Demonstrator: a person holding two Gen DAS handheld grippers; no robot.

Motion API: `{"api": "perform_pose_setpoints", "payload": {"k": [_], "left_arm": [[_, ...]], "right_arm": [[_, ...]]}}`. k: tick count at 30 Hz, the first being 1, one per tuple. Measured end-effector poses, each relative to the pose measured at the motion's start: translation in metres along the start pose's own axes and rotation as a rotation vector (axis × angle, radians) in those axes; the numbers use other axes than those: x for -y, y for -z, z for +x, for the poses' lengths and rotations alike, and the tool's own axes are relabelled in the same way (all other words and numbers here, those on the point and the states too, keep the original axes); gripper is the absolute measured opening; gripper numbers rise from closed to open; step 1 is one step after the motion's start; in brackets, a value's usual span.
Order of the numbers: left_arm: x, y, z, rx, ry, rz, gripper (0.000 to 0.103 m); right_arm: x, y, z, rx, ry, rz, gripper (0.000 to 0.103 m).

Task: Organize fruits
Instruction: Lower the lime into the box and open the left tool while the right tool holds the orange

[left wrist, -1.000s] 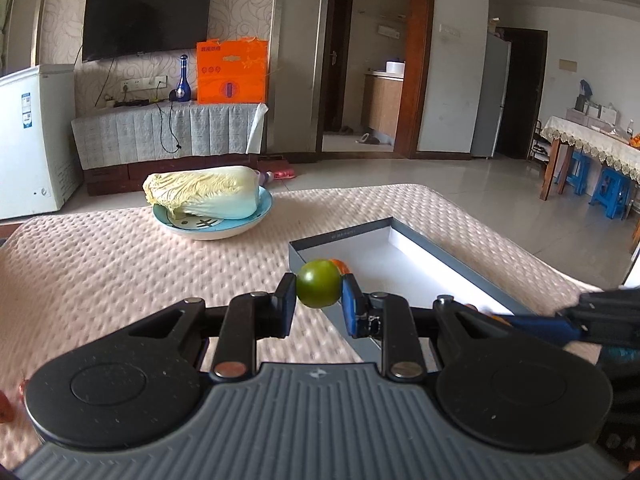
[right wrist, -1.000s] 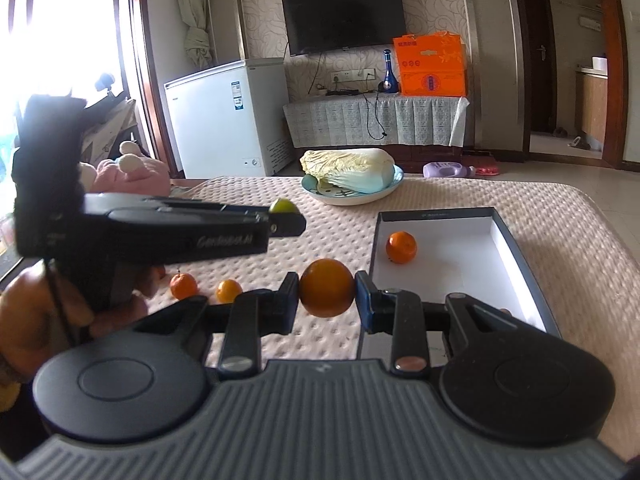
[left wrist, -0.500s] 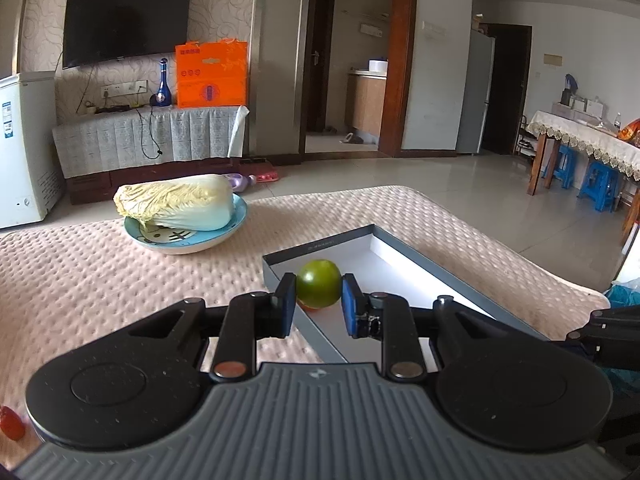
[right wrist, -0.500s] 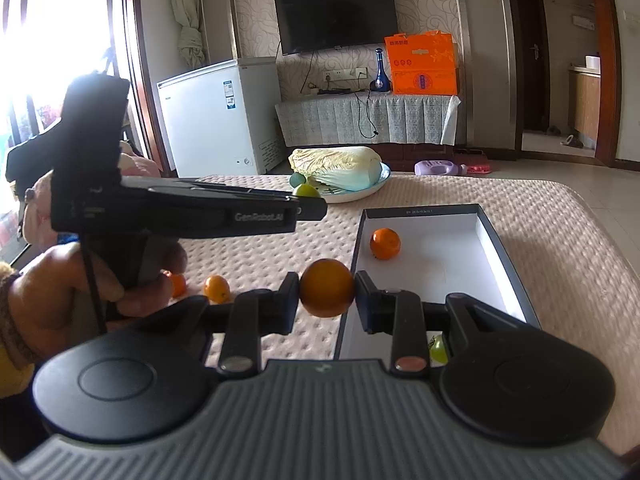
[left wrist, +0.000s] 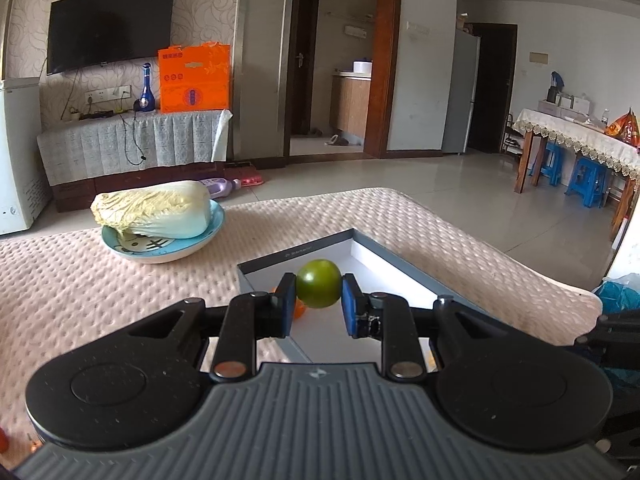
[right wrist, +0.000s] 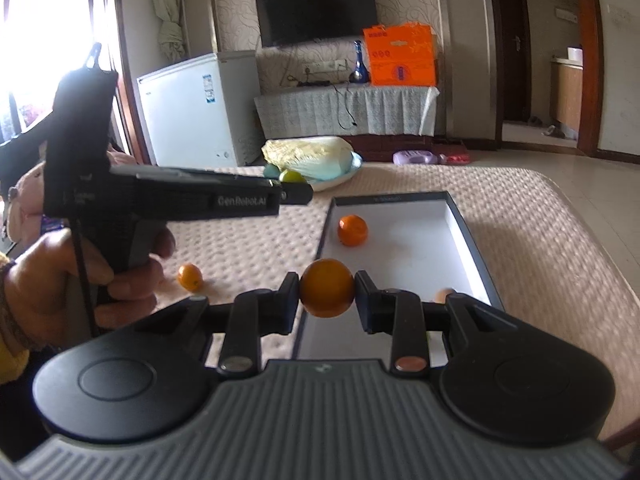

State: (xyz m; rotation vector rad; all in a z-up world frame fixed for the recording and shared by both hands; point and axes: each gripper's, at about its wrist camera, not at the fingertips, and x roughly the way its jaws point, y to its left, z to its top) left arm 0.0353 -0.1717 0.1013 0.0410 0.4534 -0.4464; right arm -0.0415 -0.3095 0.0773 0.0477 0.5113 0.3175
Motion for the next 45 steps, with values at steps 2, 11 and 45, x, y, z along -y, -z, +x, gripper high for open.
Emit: {"api": "perform_pose_setpoints", "payload": {"k": [2, 11, 45], "left_arm": [[0.005, -0.001, 0.004, 0.002, 0.011, 0.005, 0.028], [0.035, -0.004, 0.036, -0.015, 0.049, 0.006, 0.028], [0.065, -0.001, 0.089, -0.009, 0.060, 0.056, 0.058]], "right_arm": [[0.003, 0.002, 0.000, -0.009, 0.009, 0.003, 0.033], [0.010, 0.007, 0.002, -0.057, 0.028, 0.015, 0.033], [0.027, 0.016, 0.007, -0.115, 0.052, 0.063, 0.033]]}}
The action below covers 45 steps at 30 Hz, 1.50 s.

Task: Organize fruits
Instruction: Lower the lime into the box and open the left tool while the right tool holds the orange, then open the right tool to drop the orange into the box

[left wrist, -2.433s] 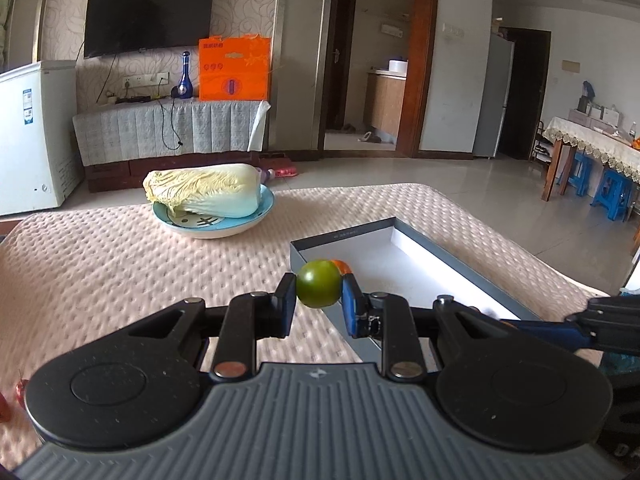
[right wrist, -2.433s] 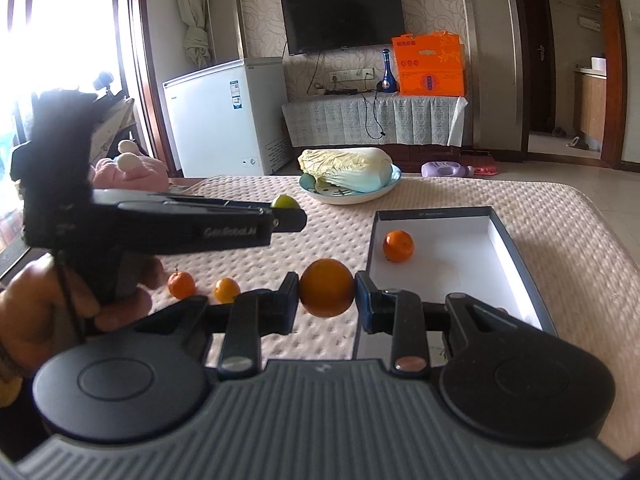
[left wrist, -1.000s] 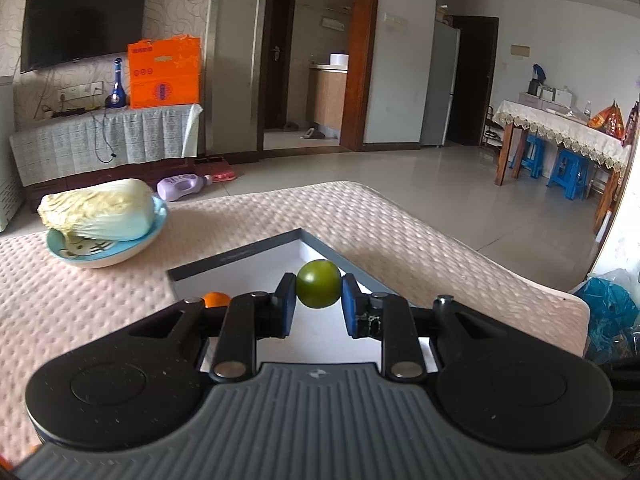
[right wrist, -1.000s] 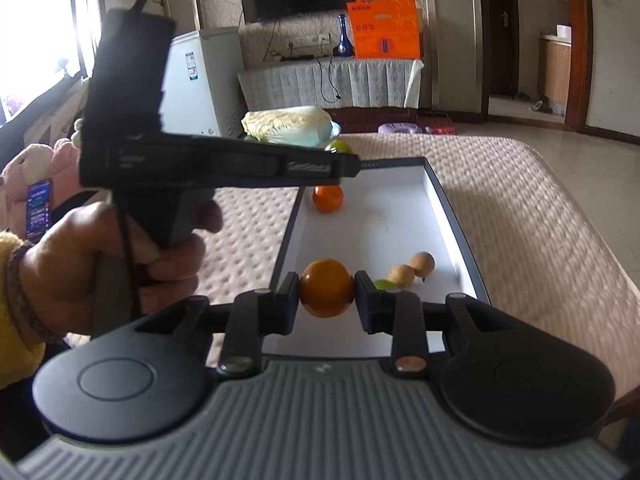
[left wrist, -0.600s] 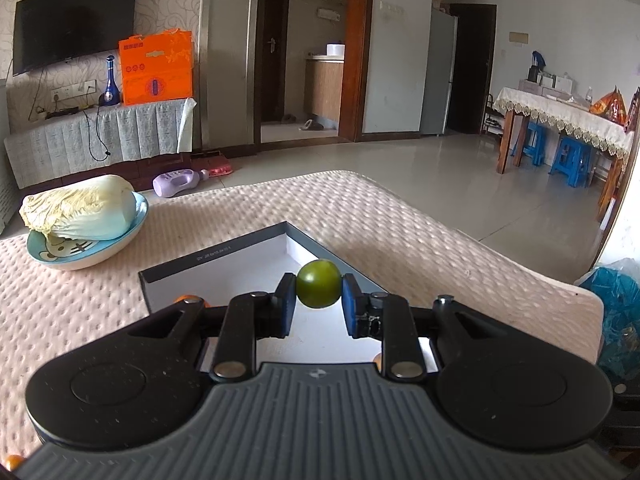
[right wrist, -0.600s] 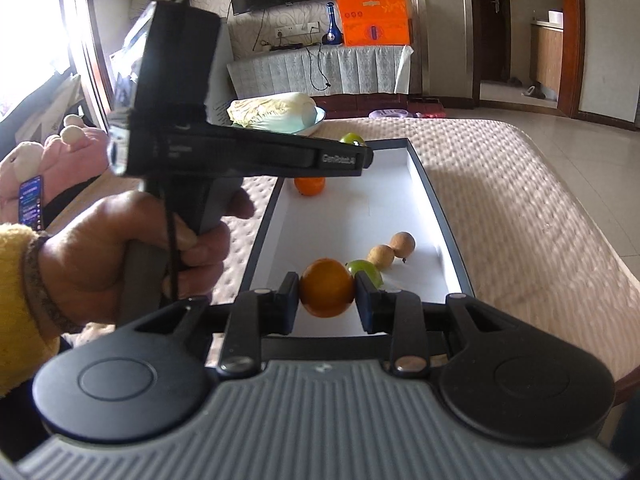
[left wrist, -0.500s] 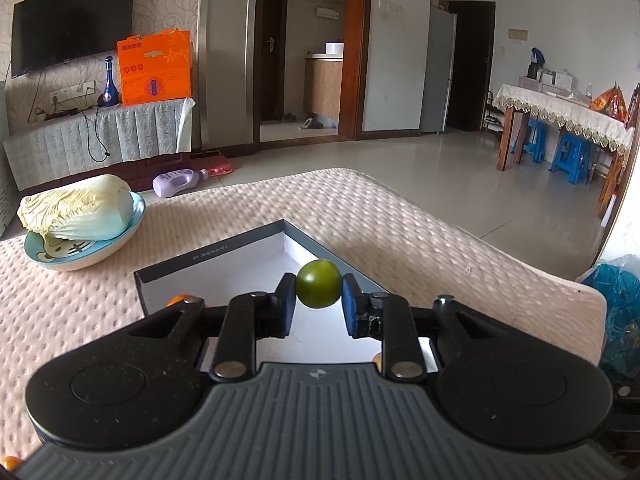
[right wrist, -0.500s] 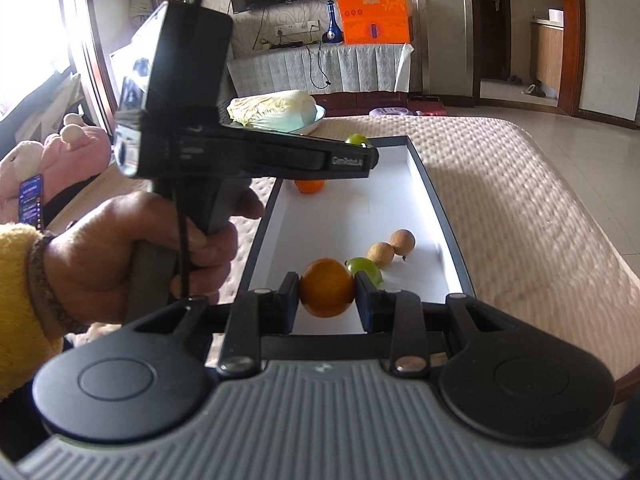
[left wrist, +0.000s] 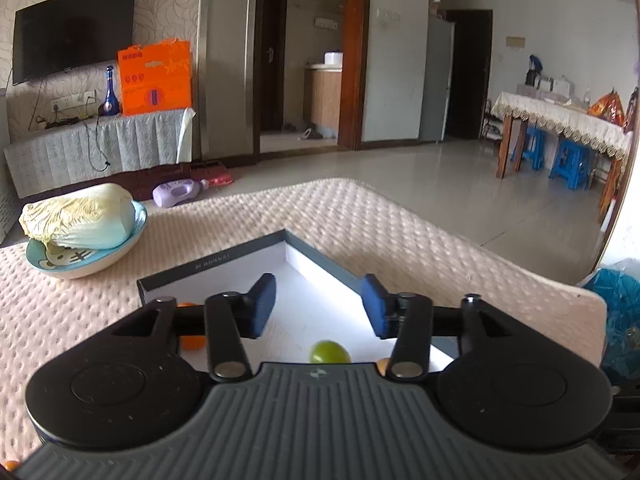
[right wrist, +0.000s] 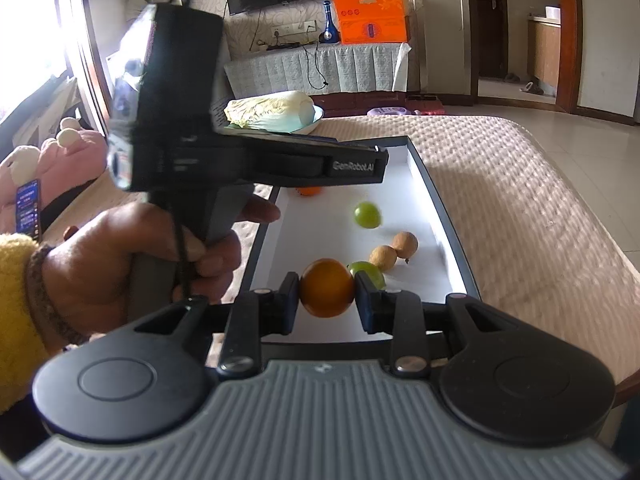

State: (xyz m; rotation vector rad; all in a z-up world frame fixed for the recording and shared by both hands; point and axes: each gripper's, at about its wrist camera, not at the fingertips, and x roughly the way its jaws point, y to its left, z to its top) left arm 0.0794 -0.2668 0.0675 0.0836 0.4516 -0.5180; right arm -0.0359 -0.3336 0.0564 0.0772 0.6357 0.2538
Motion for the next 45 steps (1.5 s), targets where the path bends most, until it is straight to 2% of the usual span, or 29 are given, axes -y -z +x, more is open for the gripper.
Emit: {"api": "perform_pose_setpoints", "payload": {"k": [1, 12, 21, 28, 32, 34, 38, 42, 45], "left_arm": [[0.000, 0.000, -0.002, 0.007, 0.000, 0.003, 0.061], [-0.019, 0.000, -0.042, 0.083, -0.052, -0.048, 0.066], [-0.039, 0.006, -0.099, 0.105, -0.115, -0.072, 0.066], [-0.047, 0.025, -0.154, 0.083, -0.149, -0.052, 0.066], [-0.052, 0.043, -0.192, 0.043, -0.153, -0.075, 0.066], [-0.054, 0.053, -0.208, 0.022, -0.155, -0.117, 0.071], [-0.057, 0.070, -0.218, -0.037, -0.133, -0.187, 0.073], [-0.050, 0.078, -0.214, -0.044, -0.170, -0.124, 0.073], [-0.053, 0.081, -0.213, -0.050, -0.179, -0.121, 0.073]], "right_arm": [[-0.001, 0.000, 0.001, 0.000, -0.001, 0.003, 0.033], [-0.009, -0.004, 0.011, 0.009, 0.005, -0.001, 0.033], [-0.003, -0.011, 0.020, 0.032, 0.035, 0.033, 0.033], [0.004, -0.017, 0.029, 0.039, 0.060, 0.077, 0.033], [0.007, -0.020, 0.037, 0.042, 0.080, 0.095, 0.033], [0.009, -0.022, 0.041, 0.053, 0.090, 0.101, 0.033], [0.013, -0.027, 0.053, 0.069, 0.138, 0.120, 0.033], [0.014, -0.031, 0.059, 0.083, 0.158, 0.146, 0.033], [0.013, -0.033, 0.064, 0.084, 0.162, 0.153, 0.033]]}}
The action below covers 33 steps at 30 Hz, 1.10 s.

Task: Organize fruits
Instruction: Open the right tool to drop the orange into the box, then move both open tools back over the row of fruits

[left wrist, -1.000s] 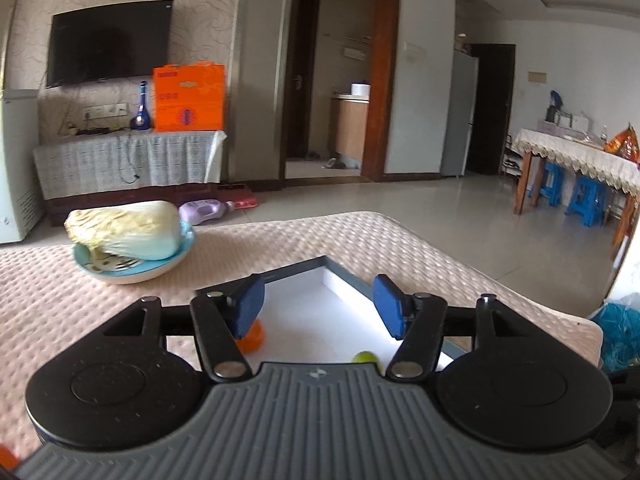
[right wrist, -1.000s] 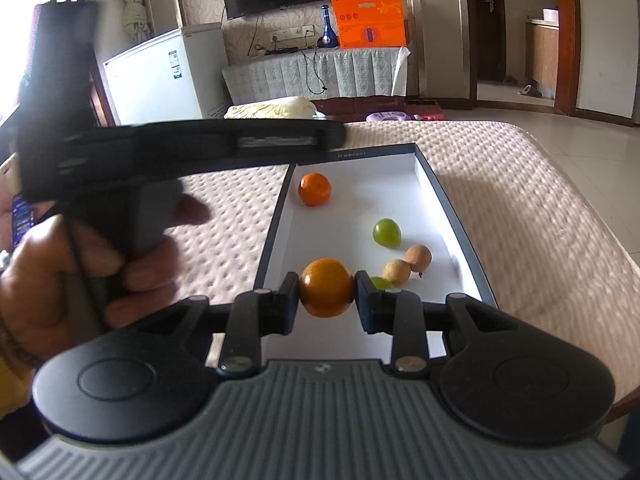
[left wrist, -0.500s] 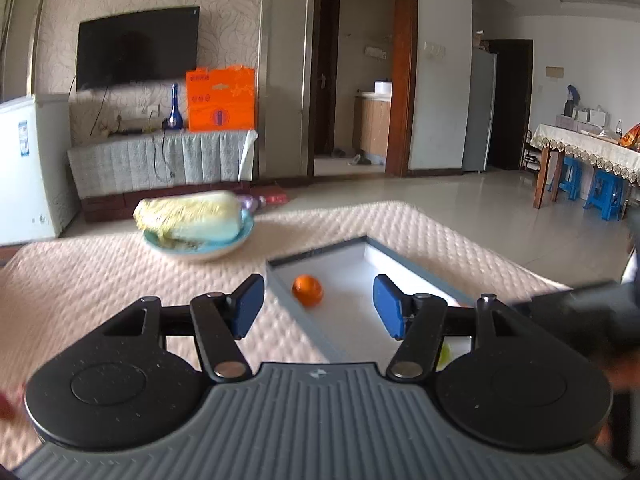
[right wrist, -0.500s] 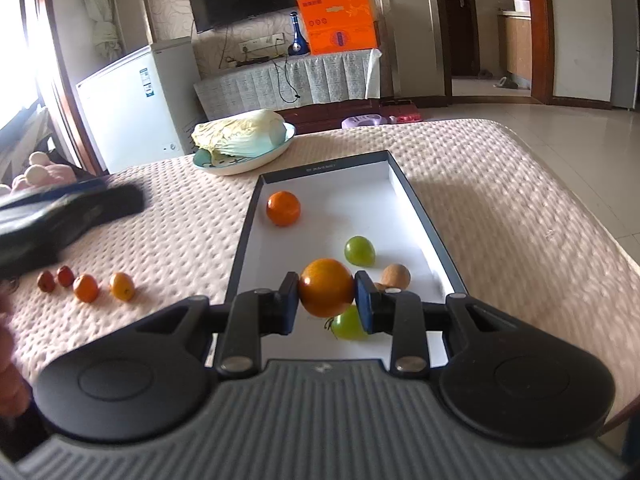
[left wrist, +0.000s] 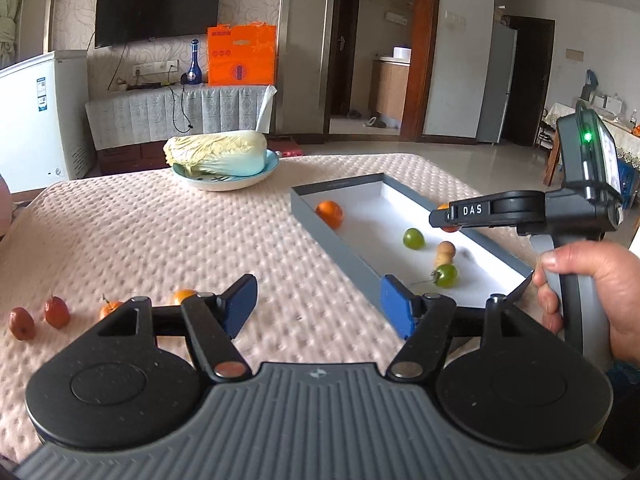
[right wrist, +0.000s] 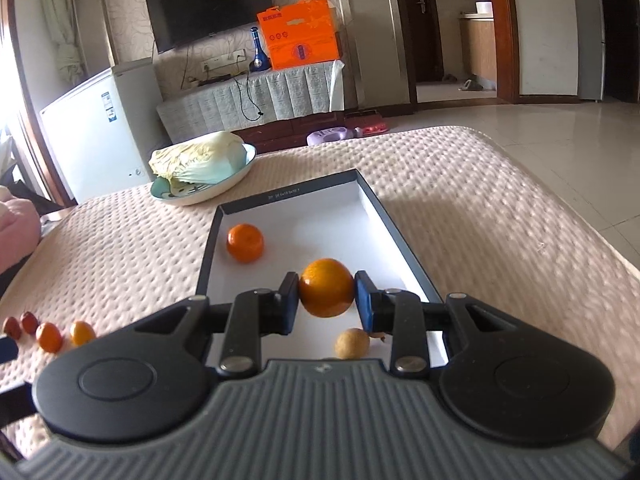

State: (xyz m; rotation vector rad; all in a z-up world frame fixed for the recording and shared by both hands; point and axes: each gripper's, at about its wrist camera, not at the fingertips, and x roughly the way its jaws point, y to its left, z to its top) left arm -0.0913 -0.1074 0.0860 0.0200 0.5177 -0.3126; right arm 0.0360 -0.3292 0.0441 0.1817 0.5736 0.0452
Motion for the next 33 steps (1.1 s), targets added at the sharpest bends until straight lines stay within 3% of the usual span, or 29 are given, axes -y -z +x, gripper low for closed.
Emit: {"api": "perform_pose_setpoints", "payload": {"k": [13, 14, 16, 20, 28, 33], "left_arm": [[-0.034, 0.000, -0.014, 0.018, -0.072, -0.017, 0.077], [-0.037, 0.001, -0.015, 0.018, -0.073, -0.018, 0.078], [-0.042, 0.002, -0.016, 0.019, -0.084, -0.015, 0.078], [-0.052, 0.004, -0.018, 0.016, -0.108, -0.015, 0.078], [-0.071, 0.011, -0.021, 0.005, -0.144, -0.026, 0.079], [-0.081, 0.014, -0.021, -0.003, -0.161, -0.029, 0.079]], "right_arm": [[0.001, 0.000, 0.014, -0.020, 0.074, 0.013, 0.034], [0.001, 0.000, 0.013, -0.014, 0.079, 0.014, 0.037], [-0.002, -0.001, 0.011, 0.009, 0.081, 0.011, 0.053], [-0.007, -0.003, 0.010, 0.040, 0.090, 0.004, 0.053], [-0.020, -0.008, 0.001, 0.103, 0.052, 0.019, 0.053], [-0.040, -0.007, -0.008, 0.140, -0.020, -0.005, 0.053]]}}
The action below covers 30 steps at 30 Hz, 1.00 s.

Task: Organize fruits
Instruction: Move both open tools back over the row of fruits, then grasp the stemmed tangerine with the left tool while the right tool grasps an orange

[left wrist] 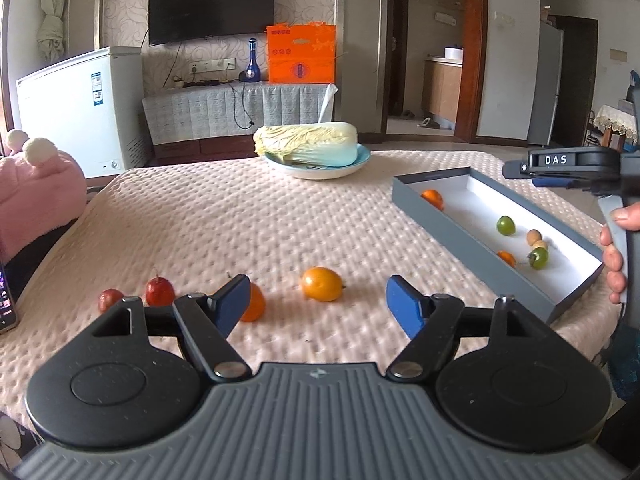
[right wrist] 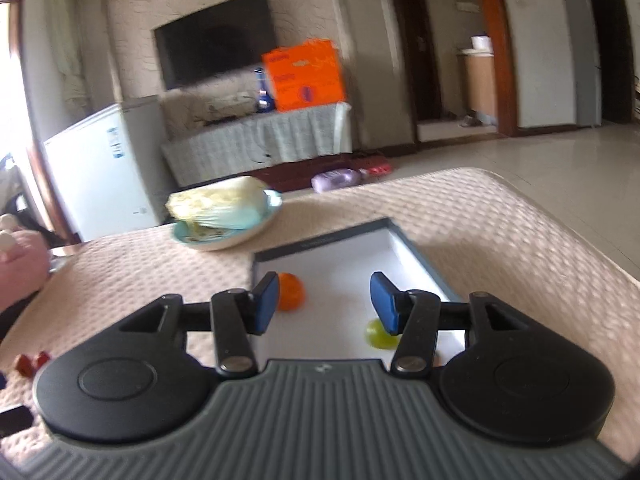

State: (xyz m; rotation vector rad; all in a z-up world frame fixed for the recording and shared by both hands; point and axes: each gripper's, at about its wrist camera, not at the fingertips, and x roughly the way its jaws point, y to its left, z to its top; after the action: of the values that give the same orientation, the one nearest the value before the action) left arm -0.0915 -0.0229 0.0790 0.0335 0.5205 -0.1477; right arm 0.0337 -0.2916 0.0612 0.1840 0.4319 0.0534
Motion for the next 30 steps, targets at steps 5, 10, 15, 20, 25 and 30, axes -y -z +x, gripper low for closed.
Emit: {"api": "perform_pose_setpoints", "payload": {"k": [5, 10, 15, 20, 25, 30], "left_arm": [[-0.009, 0.002, 0.001, -0.006, -0.014, -0.013, 0.079], [-0.020, 0.004, 0.010, -0.028, -0.039, -0.034, 0.079], [-0.036, 0.003, 0.021, -0.059, -0.078, -0.090, 0.079], [-0.044, 0.004, 0.021, -0.062, -0.084, -0.113, 0.079], [-0.045, 0.005, 0.022, -0.053, -0.080, -0.096, 0.079], [-0.053, 0.007, 0.029, -0.067, -0.095, -0.115, 0.079]], "right_arm": [[-0.033, 0.007, 0.004, -0.025, -0.083, -0.111, 0.053], [-0.063, 0.019, 0.009, -0.085, -0.194, -0.210, 0.053], [-0.094, 0.034, 0.021, -0.152, -0.294, -0.299, 0.051], [-0.121, 0.046, 0.028, -0.192, -0.347, -0.337, 0.051], [-0.141, 0.055, 0.044, -0.229, -0.343, -0.377, 0.051], [-0.155, 0.063, 0.061, -0.260, -0.364, -0.372, 0.052]]}}
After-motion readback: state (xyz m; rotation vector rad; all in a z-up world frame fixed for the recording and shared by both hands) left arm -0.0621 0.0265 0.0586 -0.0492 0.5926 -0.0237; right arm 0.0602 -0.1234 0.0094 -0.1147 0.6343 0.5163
